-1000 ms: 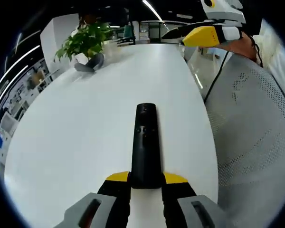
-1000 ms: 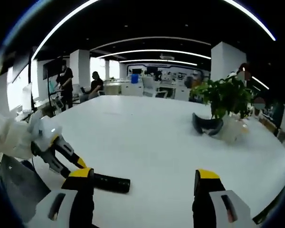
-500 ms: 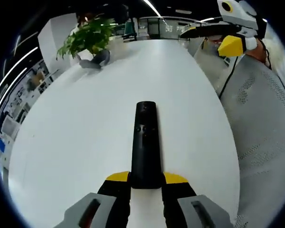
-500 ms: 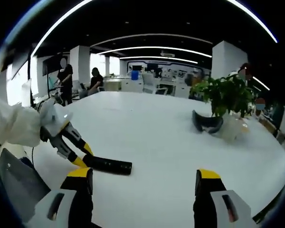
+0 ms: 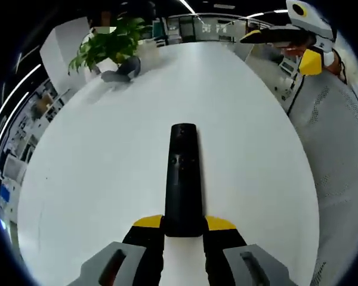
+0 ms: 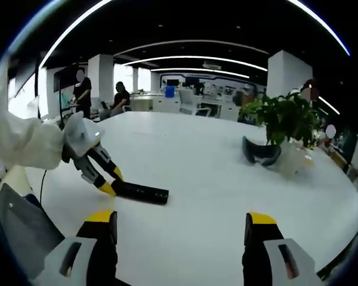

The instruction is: Press the specified remote control buttons in sequence, fully releasing each button before pressing the next.

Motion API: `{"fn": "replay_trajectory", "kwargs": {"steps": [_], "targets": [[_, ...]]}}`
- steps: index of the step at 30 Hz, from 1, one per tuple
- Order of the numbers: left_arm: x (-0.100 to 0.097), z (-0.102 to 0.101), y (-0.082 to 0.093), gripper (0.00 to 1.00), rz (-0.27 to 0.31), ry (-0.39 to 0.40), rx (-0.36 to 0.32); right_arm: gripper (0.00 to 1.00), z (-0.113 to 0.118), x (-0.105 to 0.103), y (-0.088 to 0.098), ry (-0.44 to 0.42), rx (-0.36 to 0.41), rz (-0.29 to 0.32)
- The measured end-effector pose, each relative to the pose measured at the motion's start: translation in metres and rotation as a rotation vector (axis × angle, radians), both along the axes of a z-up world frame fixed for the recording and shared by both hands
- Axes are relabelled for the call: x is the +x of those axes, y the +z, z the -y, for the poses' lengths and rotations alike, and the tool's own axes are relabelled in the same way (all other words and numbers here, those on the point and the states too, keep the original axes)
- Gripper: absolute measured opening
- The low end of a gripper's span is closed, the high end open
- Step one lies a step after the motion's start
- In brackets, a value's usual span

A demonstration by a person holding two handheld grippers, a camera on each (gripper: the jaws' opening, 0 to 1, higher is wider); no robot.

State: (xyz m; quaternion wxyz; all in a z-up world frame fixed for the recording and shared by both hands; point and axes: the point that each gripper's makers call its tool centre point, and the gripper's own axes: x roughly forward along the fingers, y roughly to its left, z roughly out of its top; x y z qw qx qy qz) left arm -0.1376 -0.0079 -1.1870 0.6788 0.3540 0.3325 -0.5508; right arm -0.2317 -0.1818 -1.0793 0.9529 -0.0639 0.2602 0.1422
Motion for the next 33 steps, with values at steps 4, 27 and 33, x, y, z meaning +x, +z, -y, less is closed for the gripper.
{"fn": "replay_trajectory", "kwargs": {"steps": [4, 27, 33], "targets": [[0.009, 0.0, 0.0, 0.24, -0.003, -0.004, 0.007, 0.87, 0.0, 0.0, -0.001, 0.0, -0.003, -0.005], [0.075, -0.005, 0.0, 0.24, 0.029, -0.04, 0.067, 0.86, 0.002, 0.0, -0.009, -0.006, -0.038, -0.04], [0.094, -0.008, 0.001, 0.24, 0.034, -0.035, 0.087, 0.85, 0.002, 0.0, -0.012, -0.007, -0.047, -0.053]]}}
